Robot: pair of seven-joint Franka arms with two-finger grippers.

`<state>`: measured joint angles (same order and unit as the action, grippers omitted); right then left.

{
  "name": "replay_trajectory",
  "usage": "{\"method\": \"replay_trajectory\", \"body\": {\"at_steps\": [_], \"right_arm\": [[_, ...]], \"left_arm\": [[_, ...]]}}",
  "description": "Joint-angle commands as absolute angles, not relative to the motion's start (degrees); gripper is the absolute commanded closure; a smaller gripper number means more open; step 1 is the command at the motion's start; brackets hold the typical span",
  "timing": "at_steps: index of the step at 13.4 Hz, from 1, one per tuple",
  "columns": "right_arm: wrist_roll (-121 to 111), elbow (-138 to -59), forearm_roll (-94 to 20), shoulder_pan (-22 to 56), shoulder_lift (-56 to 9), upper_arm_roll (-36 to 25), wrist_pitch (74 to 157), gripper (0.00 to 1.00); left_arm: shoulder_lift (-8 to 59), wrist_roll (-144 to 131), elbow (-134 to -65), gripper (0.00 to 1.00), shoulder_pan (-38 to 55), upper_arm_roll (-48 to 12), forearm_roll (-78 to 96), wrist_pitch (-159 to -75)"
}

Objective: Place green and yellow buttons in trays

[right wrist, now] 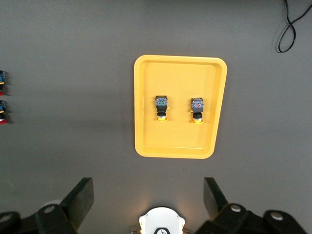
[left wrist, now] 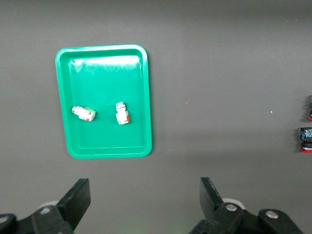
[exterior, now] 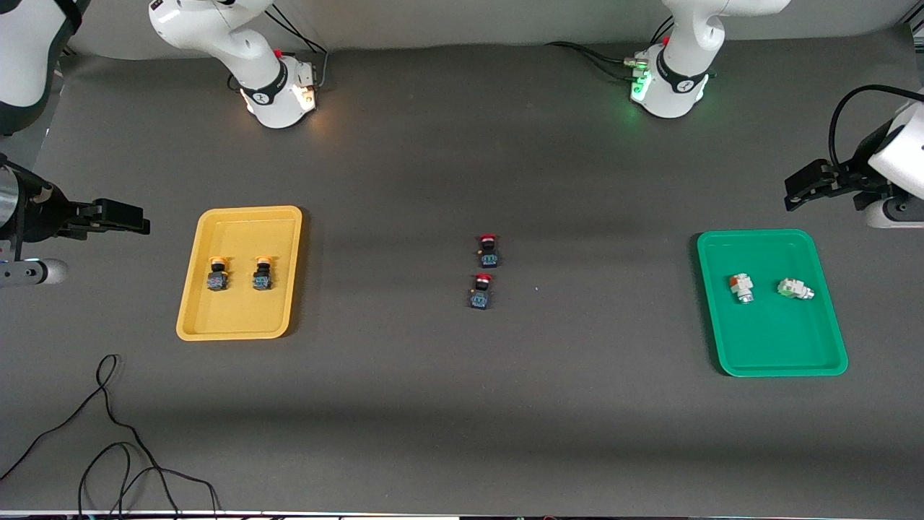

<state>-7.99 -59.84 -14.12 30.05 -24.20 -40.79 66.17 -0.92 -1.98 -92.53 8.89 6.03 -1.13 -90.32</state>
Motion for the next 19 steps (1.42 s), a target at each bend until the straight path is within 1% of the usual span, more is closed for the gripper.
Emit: {"method": "replay_trajectory", "body": {"at_steps": [1, 3, 4, 6, 8, 10, 11, 15, 17, 19], "right_arm": [[-3.88, -60.12, -8.98, 21.48, -20.58, -27.65, 65.65, 0.0], [-2.2, -62.65, -5.03, 14.27, -17.86, -17.1, 66.88, 0.0], [-2.11, -64.75, -3.53, 11.72, -16.19, -13.14, 67.93, 0.0], [-1.76, -69.32, -3.08, 7.84, -12.94, -8.81, 70.39, 0.0], [-1.76, -75.64, -2.73, 3.63, -8.55, -4.16, 73.72, 0.0], [-1.67, -81.45, 0.34, -0.16, -4.5, 1.47, 76.89, 0.0], [-1.76, -84.0, 1.22, -1.31, -2.83, 3.23, 78.56, 0.0], [-1.76, -91.92, 2.11, -0.53, 1.49, 2.99, 87.61, 0.0], [-1.76, -93.86, 2.2, 0.26, 2.37, 2.81, 90.16, 0.0], [-1.76, -93.52, 2.11, 2.27, 1.76, 0.19, 91.49, 0.0]], "left_arm": [[-2.11, -2.81, -92.81, 0.0, 9.76, 6.5, -1.58, -89.21], [-2.11, -2.9, -92.9, 0.0, 9.76, 6.5, -1.58, -89.21], [-2.11, -2.9, -92.81, 0.0, 9.76, 6.5, -1.58, -89.21], [-2.11, -2.9, -92.81, 0.0, 9.76, 6.5, -1.58, -89.21], [-2.11, -2.9, -92.81, 0.0, 9.76, 6.5, -1.58, -89.21], [-2.11, -2.9, -92.9, 0.0, 9.76, 6.5, -1.58, -89.21], [-2.11, -2.9, -92.9, 0.0, 9.67, 6.5, -1.58, -89.21], [-2.11, -2.9, -92.9, 0.0, 9.76, 6.5, -1.58, -89.21], [-2.11, -2.81, -92.9, 0.0, 9.67, 6.5, -1.58, -89.21], [-2.11, -2.81, -93.07, 0.0, 9.67, 6.59, -1.58, -89.21]]}}
